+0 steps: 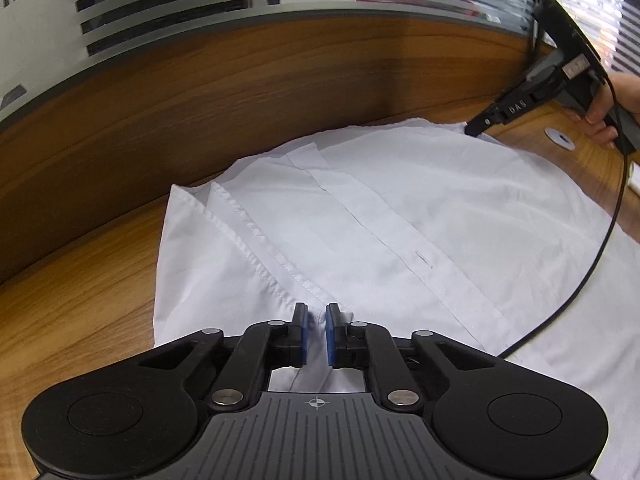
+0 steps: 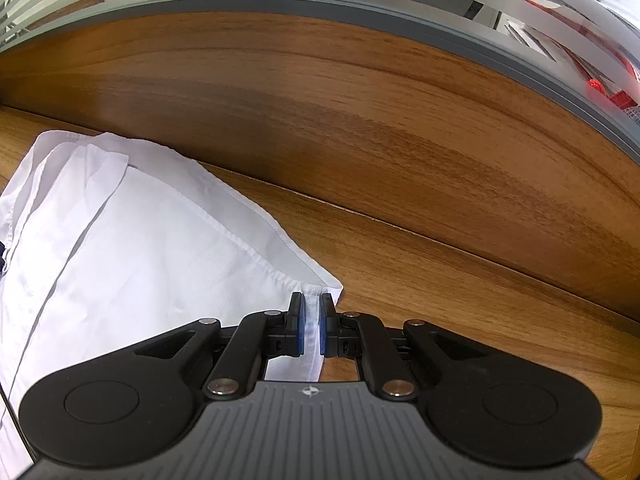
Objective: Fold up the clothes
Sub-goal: 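Pinch the shirt side edge with the right gripper while the left gripper holds the shirt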
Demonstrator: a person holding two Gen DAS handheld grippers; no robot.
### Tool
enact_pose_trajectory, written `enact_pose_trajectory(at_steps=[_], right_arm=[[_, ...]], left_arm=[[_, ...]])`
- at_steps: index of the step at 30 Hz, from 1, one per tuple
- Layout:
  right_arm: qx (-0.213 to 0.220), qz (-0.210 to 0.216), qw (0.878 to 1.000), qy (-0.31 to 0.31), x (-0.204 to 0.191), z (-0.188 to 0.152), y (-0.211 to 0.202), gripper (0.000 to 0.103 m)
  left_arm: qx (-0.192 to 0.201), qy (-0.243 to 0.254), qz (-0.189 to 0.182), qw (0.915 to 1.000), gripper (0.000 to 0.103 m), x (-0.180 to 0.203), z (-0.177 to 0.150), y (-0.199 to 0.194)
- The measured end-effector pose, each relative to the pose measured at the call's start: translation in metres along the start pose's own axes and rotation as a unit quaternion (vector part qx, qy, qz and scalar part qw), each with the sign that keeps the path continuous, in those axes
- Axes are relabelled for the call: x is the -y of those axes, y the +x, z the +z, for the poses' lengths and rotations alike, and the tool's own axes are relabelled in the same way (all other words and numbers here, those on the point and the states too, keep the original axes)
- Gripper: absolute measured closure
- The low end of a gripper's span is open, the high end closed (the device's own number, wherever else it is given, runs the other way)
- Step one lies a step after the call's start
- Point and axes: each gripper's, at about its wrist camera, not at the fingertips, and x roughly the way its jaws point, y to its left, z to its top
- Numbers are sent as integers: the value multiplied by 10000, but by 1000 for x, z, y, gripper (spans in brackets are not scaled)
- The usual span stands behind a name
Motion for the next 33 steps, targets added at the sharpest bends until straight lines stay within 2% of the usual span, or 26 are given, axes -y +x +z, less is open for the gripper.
enact_pose_trajectory(at_steps=[1,7,10,12,15,18,24,28,32,33], right_arm=[[26,-4,10000,16,1,0,-2,96],[185,-25,9998,109,4,2,-11,96],[264,-36,9995,155,6,2,-16,96],[316,-43,9993,186,8,3,-19,96],[329,-84,9991,247,9,2,-18,96],[318,-135,9989,312,10,1,-15,96],[248,-293,9985,395,9,-1,-9,96],[60,-434,9986,283,6,-3,5,96],[17,-364,9988,328,11,-1,3,95],[37,-365,9988,332,13,1,1,94]], left_arm=[[26,-49,64,10000,98,-1,0,-1],[404,-371,679,9962,100,-21,5,-20],[617,-489,1175,9899,101,-42,13,-33],[684,-668,1596,9825,101,-60,17,-37],[615,-1139,2087,9694,101,-92,18,-36],[436,-1510,2361,9589,101,-120,14,-28],[107,-1668,2685,9487,101,-145,4,-10],[22,-1683,2533,9526,101,-153,1,-3],[136,-2144,1688,9620,99,-168,-2,-10],[193,-2249,1493,9627,95,-171,-2,-13]])
